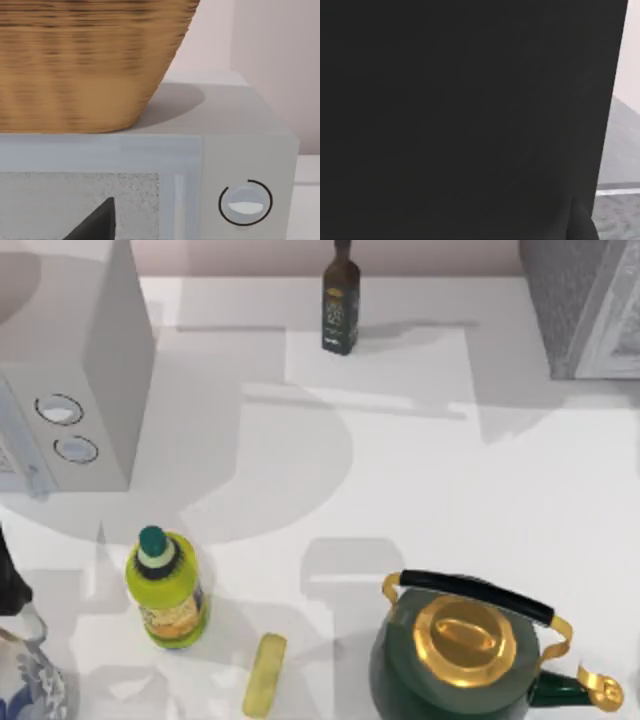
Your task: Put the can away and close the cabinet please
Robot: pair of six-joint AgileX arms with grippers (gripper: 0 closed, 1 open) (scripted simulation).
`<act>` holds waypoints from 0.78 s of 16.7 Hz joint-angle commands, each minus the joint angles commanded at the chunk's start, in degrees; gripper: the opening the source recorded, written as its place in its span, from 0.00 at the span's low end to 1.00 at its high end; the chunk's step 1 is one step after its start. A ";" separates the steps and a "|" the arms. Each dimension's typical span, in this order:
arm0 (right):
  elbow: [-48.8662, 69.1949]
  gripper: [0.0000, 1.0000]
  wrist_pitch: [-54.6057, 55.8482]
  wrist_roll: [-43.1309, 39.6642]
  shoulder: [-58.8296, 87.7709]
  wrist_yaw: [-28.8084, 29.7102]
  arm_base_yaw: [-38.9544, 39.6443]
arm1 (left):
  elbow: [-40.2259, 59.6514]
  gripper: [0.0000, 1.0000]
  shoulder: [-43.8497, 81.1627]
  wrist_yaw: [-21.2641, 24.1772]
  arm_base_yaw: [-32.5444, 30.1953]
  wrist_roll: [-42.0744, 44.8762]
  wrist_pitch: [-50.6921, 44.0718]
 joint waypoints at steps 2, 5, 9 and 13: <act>-0.14 1.00 -0.09 0.32 -0.66 9.83 9.84 | 0.00 1.00 0.00 0.00 0.00 0.00 0.00; -0.59 1.00 -0.31 0.64 -1.51 22.77 22.40 | 0.00 1.00 0.00 0.00 0.00 0.00 0.00; -1.70 1.00 -0.84 0.43 -2.11 33.13 33.01 | 0.00 1.00 0.00 0.00 0.00 0.00 0.00; -2.02 1.00 -1.04 0.27 -2.14 34.88 34.85 | 0.00 1.00 0.00 0.00 0.00 0.00 0.00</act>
